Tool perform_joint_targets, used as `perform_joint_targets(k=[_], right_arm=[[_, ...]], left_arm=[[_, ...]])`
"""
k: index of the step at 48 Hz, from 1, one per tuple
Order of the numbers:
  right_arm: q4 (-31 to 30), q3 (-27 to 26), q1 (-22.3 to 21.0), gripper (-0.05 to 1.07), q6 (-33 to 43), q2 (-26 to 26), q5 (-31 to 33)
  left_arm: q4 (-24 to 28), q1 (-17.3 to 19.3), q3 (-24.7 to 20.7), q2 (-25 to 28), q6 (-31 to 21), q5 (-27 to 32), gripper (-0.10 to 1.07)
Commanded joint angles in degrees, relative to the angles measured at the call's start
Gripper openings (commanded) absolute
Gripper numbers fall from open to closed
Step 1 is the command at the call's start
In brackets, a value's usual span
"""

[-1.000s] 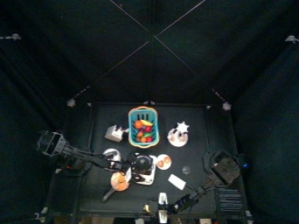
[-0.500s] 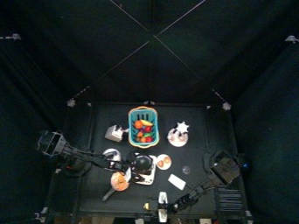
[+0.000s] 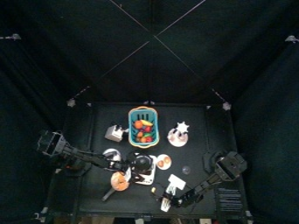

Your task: Move corn to right of stove

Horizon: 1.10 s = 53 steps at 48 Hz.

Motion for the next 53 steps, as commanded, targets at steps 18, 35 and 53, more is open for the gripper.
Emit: perform_joint_targets(k=[18,35,53], right_arm=[[-4.0,1.0,0.6,0.74,26.1,-0.7,8.5],[1.6,-2.5,2.9,0.74,38.1,3.9,15.2],[4.9,-7.2,3.1,0.75,39.3,6.2,20.1]], left_arm=[[4.3,0.7,2.2,-5.4,0.1,-11.9,0.90],[4.4,1.0,3.5,-6.3,0.1,-14.6,0.90],[4.3,1.1,4.0,-6.3,0.1,-14.6,0.90]])
